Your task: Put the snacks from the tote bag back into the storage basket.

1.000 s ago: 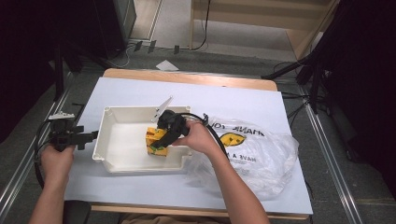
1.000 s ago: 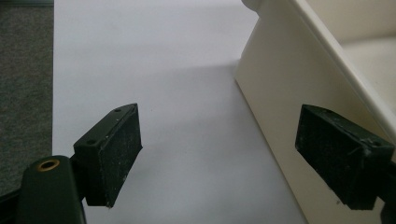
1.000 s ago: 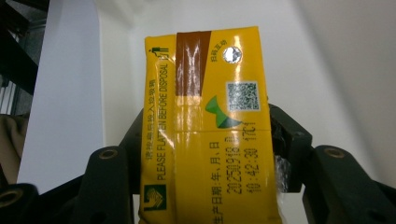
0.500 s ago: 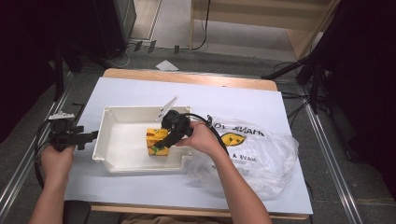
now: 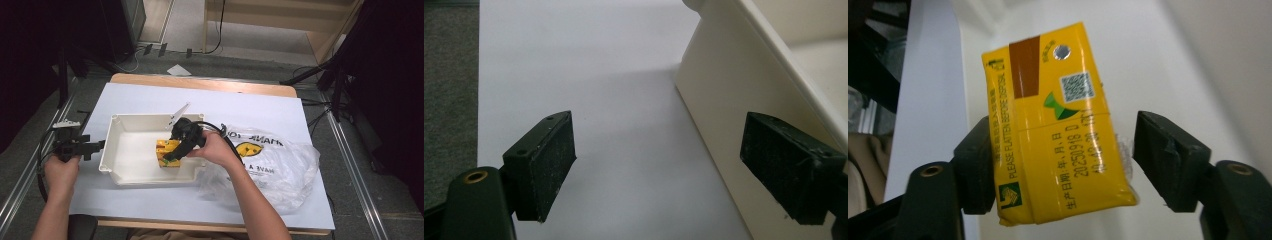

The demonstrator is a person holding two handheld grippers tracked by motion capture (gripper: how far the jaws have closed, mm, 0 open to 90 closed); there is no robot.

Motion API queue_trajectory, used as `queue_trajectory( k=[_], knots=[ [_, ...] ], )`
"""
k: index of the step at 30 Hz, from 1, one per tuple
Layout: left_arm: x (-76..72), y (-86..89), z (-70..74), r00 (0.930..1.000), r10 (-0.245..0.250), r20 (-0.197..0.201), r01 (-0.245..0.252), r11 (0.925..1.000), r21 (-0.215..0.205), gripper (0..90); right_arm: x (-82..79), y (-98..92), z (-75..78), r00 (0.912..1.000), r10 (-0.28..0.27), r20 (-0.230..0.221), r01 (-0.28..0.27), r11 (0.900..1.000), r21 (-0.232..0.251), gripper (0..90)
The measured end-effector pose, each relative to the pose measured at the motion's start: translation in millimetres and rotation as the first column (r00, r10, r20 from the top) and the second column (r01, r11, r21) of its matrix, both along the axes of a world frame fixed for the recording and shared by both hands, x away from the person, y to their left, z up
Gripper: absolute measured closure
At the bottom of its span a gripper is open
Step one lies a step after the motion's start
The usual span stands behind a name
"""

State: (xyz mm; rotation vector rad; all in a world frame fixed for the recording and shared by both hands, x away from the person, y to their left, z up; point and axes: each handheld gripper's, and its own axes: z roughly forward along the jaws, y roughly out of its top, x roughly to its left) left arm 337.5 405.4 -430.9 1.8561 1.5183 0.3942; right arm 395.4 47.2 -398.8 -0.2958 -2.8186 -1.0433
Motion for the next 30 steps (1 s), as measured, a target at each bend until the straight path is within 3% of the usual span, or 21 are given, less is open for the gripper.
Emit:
queue_trajectory(
  k=[6, 15, 21, 30],
  knots=[
    [0.8, 0.0, -0.4, 1.0, 0.002, -0.005, -0.002, 1.0, -0.006, 15.6, 1.1, -5.4, 7.5, 0.9986, -0.027, -0.045, 0.03, 0.998, 0.062, 26.8],
    [-0.6, 0.7, -0.5, 1.0, 0.005, -0.004, -0.005, 1.0, -0.007, 15.6, -6.3, -13.2, 21.0, 0.9988, -0.049, 0.002, 0.048, 0.996, 0.076, 24.4],
    [-0.7, -0.2, -0.2, 1.0, 0.0, -0.001, 0.0, 1.0, -0.004, 15.6, -12.3, -23.4, 30.8, 0.9937, -0.104, 0.041, 0.1, 0.991, 0.094, 23.1],
    [-0.4, -0.7, -0.7, 1.0, -0.003, -0.007, 0.003, 1.0, -0.003, 15.6, -17.0, -46.3, 35.0, 0.9873, -0.15, 0.054, 0.145, 0.986, 0.081, 22.8]
  ],
)
